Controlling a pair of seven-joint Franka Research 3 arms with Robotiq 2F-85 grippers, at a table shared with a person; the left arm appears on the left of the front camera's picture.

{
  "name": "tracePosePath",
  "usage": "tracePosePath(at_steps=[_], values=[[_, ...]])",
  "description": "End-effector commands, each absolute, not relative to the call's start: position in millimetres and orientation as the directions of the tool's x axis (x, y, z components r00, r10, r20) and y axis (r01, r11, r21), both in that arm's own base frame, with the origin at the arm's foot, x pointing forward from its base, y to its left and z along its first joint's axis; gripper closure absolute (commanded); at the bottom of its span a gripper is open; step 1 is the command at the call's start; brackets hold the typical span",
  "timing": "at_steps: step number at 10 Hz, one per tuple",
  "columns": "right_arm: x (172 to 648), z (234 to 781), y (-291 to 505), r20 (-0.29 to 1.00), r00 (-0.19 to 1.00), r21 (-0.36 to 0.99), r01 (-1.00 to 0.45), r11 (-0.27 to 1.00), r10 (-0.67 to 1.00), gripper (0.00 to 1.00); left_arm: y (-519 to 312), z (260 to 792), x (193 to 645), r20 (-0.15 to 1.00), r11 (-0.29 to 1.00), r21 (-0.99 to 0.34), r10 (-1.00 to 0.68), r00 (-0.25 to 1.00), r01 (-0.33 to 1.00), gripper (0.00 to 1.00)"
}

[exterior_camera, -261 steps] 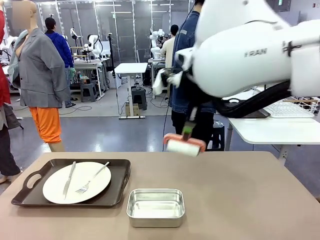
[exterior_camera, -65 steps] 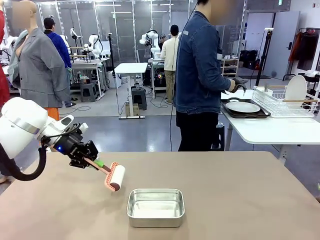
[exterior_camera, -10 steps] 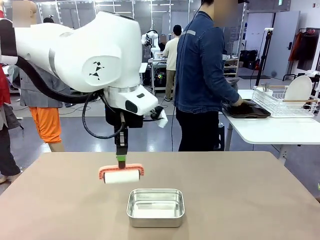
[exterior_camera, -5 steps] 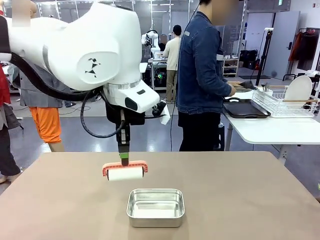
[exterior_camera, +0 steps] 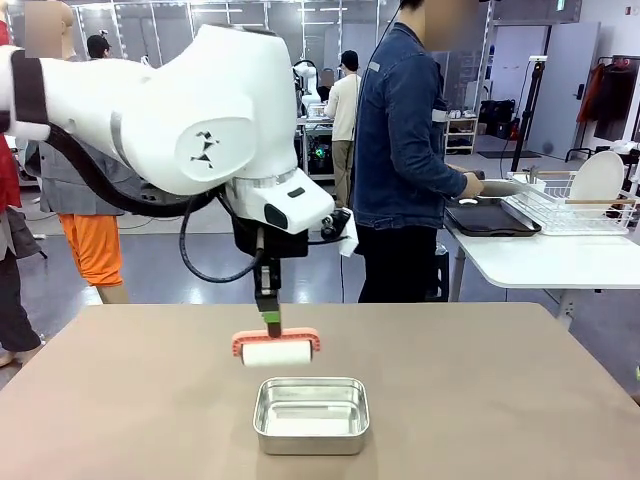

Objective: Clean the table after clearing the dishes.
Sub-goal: Place the Lint Roller back on top of the Airtight Container.

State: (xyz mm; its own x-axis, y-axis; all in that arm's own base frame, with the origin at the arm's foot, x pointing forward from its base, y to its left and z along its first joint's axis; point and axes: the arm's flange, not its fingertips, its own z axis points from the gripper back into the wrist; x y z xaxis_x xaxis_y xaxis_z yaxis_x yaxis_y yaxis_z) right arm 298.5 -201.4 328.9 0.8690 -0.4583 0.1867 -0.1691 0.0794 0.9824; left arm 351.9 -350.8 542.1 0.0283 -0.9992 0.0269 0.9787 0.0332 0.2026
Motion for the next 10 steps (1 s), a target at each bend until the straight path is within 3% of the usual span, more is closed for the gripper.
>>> tracePosePath(at_steps=[1, 10], values=[[296, 331, -200, 0.191, 0.868, 0.982, -0.176, 0.076, -0.459, 0.00, -363, 528, 367, 0.061, -0.016, 0.155, -0.998, -0.025, 0.988, 0.80], [296, 331, -200, 0.191, 0.868, 0.982, -0.176, 0.076, -0.459, 0.00, -390, 471, 445, 0.035, -0.117, -0.074, -0.993, -0.115, 0.990, 0.80]])
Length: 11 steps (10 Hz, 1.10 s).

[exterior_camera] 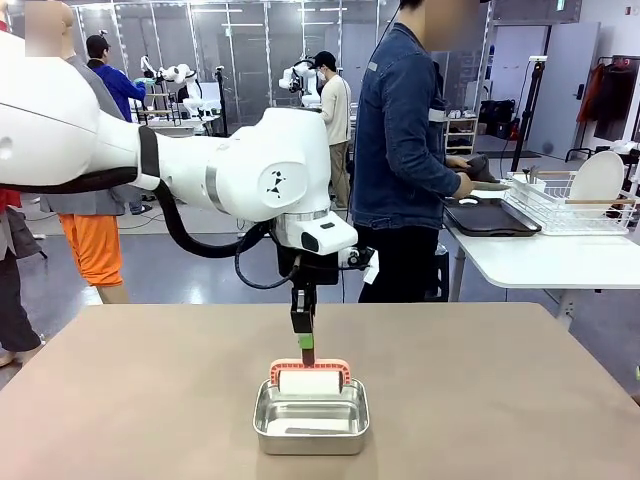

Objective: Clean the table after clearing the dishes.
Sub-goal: Place the Lint Roller back on top of the Airtight Container.

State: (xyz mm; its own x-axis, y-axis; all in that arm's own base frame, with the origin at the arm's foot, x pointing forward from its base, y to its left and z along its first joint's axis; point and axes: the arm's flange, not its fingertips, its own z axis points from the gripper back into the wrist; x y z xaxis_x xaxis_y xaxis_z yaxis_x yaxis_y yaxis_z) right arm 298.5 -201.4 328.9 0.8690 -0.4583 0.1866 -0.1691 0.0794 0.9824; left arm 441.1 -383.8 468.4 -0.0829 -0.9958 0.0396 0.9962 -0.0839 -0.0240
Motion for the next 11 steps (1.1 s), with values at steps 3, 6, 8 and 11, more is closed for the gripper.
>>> tracePosePath(at_steps=[3, 6, 8, 11], values=[[296, 331, -200, 0.191, 0.868, 0.982, -0.176, 0.076, -0.459, 0.00, -397, 449, 466, 0.039, -0.118, -0.131, -0.993, -0.114, 0.984, 0.80], [296, 331, -200, 0.191, 0.868, 0.982, -0.176, 0.076, -0.459, 0.00, -399, 423, 486, 0.040, -0.124, -0.182, -0.992, -0.118, 0.976, 0.80], [296, 331, -200, 0.191, 0.868, 0.982, -0.176, 0.076, -0.459, 0.00, -396, 410, 498, 0.047, -0.090, -0.219, -0.996, -0.082, 0.972, 0.80], [296, 331, -200, 0.191, 0.868, 0.982, -0.176, 0.076, -0.459, 0.00, -396, 404, 504, 0.030, -0.076, -0.243, -0.997, -0.071, 0.967, 0.80]])
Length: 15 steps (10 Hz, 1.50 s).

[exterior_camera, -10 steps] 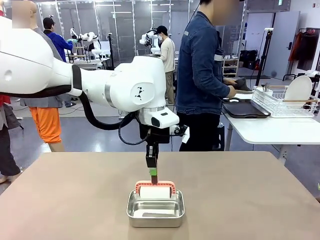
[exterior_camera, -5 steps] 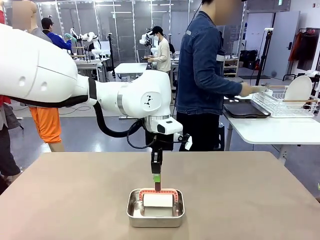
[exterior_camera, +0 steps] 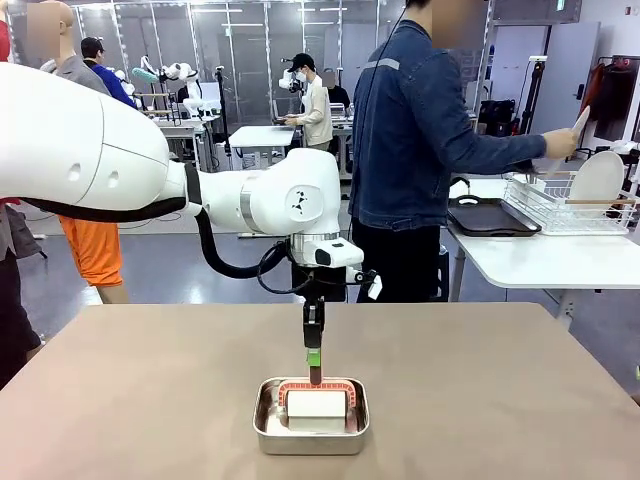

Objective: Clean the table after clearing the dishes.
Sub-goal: Place the Lint Roller back on top of the Airtight Container.

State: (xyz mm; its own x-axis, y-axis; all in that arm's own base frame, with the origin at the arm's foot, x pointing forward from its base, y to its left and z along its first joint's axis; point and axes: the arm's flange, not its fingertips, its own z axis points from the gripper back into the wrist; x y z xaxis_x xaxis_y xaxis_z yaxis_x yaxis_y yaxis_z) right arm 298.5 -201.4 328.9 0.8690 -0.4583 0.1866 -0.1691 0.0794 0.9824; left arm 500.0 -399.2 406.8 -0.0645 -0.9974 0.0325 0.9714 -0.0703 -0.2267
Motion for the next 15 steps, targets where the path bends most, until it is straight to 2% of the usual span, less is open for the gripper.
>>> tracePosePath(at_steps=[1, 2, 3, 4, 5, 6, 8, 9, 10, 12, 13, 14, 15], values=[[296, 331, -200, 0.191, 0.868, 0.982, -0.176, 0.076, -0.459, 0.00, -396, 408, 503, 0.025, -0.073, -0.236, -0.997, -0.069, 0.969, 0.78], [296, 331, -200, 0.191, 0.868, 0.982, -0.176, 0.076, -0.459, 0.00, -396, 415, 502, 0.025, -0.066, -0.222, -0.998, -0.062, 0.973, 0.50], [296, 331, -200, 0.191, 0.868, 0.982, -0.176, 0.076, -0.459, 0.00, -396, 419, 502, 0.022, -0.063, -0.207, -0.998, -0.060, 0.976, 0.44], [296, 331, -200, 0.191, 0.868, 0.982, -0.176, 0.076, -0.459, 0.00, -395, 425, 502, 0.018, -0.064, -0.198, -0.998, -0.062, 0.978, 0.19], [296, 331, -200, 0.191, 0.868, 0.982, -0.176, 0.076, -0.459, 0.00, -395, 429, 502, 0.021, -0.064, -0.193, -0.998, -0.061, 0.979, 0.15], [296, 331, -200, 0.191, 0.868, 0.982, -0.176, 0.076, -0.459, 0.00, -395, 433, 502, 0.015, -0.061, -0.193, -0.998, -0.059, 0.979, 0.00], [296, 331, -200, 0.191, 0.868, 0.982, -0.176, 0.076, -0.459, 0.00, -392, 441, 501, 0.010, -0.049, -0.184, -0.999, -0.048, 0.982, 0.00], [296, 331, -200, 0.191, 0.868, 0.982, -0.176, 0.076, -0.459, 0.00, -391, 443, 500, 0.016, -0.049, -0.178, -0.999, -0.047, 0.983, 0.07], [296, 331, -200, 0.191, 0.868, 0.982, -0.176, 0.076, -0.459, 0.00, -390, 443, 500, 0.021, -0.052, -0.176, -0.999, -0.049, 0.983, 0.00], [296, 331, -200, 0.191, 0.868, 0.982, -0.176, 0.076, -0.459, 0.00, -384, 448, 495, 0.055, -0.056, -0.145, -0.997, -0.048, 0.988, 0.00], [296, 331, -200, 0.191, 0.868, 0.982, -0.176, 0.076, -0.459, 0.00, -379, 450, 486, 0.075, -0.050, -0.085, -0.996, -0.043, 0.995, 0.00], [296, 331, -200, 0.191, 0.868, 0.982, -0.176, 0.076, -0.459, 0.00, -395, 446, 506, 0.043, -0.064, -0.161, -0.997, -0.057, 0.985, 0.00], [296, 331, -200, 0.191, 0.868, 0.982, -0.176, 0.076, -0.459, 0.00, -395, 446, 506, 0.043, -0.064, -0.161, -0.997, -0.057, 0.985, 0.00]])
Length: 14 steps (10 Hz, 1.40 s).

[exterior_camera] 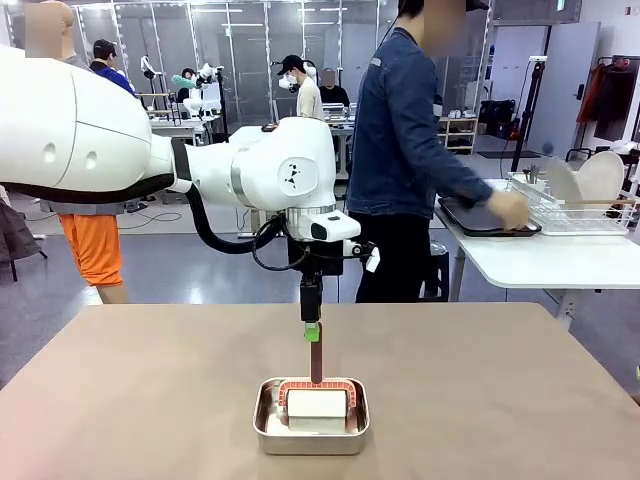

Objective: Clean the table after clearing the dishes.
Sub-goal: Place the Lint Roller back on top of the Airtight Container.

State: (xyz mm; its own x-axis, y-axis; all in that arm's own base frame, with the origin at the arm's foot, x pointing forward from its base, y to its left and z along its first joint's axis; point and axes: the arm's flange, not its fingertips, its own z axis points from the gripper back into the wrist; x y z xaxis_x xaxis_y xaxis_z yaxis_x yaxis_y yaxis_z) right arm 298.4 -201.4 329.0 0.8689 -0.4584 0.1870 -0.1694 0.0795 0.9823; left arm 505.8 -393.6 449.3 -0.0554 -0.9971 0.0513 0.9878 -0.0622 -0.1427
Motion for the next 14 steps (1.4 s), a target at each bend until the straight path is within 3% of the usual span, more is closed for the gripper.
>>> tracePosePath(at_steps=[1, 10, 11, 14], values=[[296, 331, -200, 0.191, 0.868, 0.982, -0.176, 0.076, -0.459, 0.00, -395, 446, 506, 0.043, -0.064, -0.161, -0.997, -0.057, 0.985, 0.00], [296, 331, -200, 0.191, 0.868, 0.982, -0.176, 0.076, -0.459, 0.00, -395, 442, 508, 0.050, -0.062, -0.154, -0.997, -0.055, 0.986, 0.00], [296, 331, -200, 0.191, 0.868, 0.982, -0.176, 0.076, -0.459, 0.00, -386, 463, 513, 0.121, -0.049, -0.226, -0.992, -0.022, 0.973, 0.00], [296, 331, -200, 0.191, 0.868, 0.982, -0.176, 0.076, -0.459, 0.00, -320, 522, 508, 0.453, 0.133, -0.372, -0.838, 0.304, 0.919, 0.00]])
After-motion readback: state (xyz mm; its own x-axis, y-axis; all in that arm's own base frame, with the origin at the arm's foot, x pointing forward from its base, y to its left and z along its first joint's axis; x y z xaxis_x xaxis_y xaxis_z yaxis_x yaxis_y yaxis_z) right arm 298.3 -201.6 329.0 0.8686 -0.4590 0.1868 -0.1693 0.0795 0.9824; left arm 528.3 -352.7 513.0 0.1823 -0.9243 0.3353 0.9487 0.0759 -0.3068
